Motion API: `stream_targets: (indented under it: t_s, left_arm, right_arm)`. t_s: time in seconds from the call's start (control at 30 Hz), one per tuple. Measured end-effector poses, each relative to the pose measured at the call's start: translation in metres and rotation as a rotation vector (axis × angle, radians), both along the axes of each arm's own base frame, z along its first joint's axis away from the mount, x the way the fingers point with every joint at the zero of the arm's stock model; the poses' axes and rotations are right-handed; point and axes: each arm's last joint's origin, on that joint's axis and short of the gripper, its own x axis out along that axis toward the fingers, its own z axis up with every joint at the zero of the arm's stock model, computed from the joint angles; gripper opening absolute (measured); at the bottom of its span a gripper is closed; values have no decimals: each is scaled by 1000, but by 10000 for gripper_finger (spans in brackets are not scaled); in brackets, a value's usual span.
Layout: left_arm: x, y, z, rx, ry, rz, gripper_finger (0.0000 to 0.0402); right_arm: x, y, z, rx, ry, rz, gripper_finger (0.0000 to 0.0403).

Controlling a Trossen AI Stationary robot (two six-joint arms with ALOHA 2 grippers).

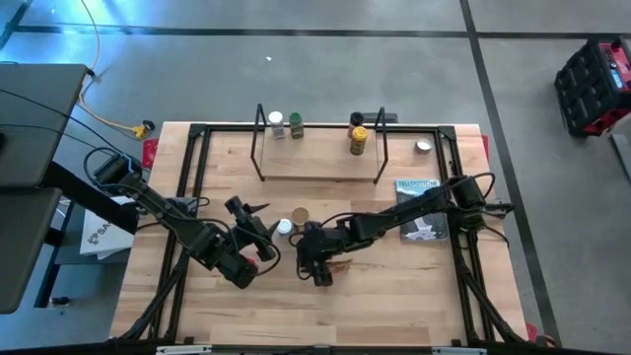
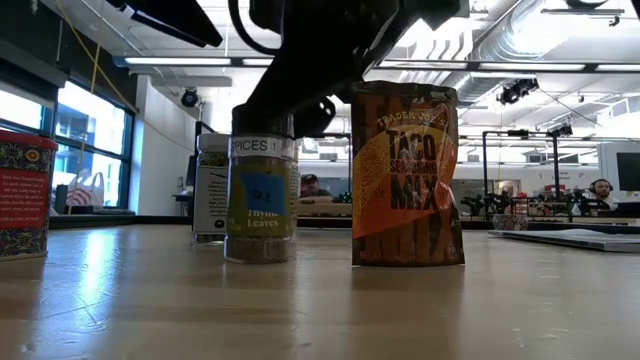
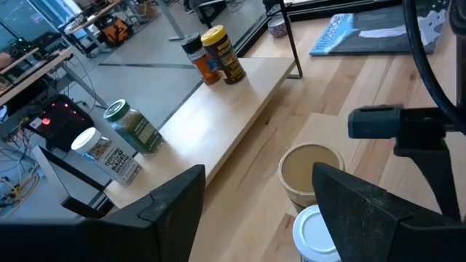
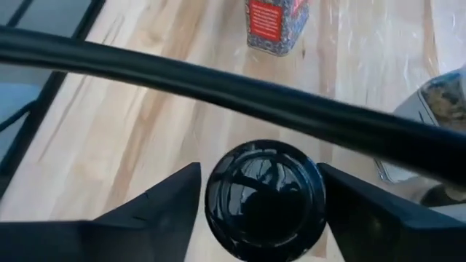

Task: Shelf spices
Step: Put the black seasoning bottle on the shelf

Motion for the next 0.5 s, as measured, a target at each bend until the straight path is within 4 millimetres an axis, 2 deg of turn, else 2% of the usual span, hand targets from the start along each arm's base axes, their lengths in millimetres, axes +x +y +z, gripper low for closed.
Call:
stream_targets:
  t_s: [0.2,0.4,0.5]
  left_arm:
    - [0,0,0,-2,-2,2,248]
    - [0,0,0,-1,-3,3,248]
    - [0,0,0,-2,-3,3,248]
  right_arm:
    - [1,-3,0,21,-3,10,197]
    - [-1,-4,4,13,-6,13,194]
    - [-7,-8,23,7,-37,23,194]
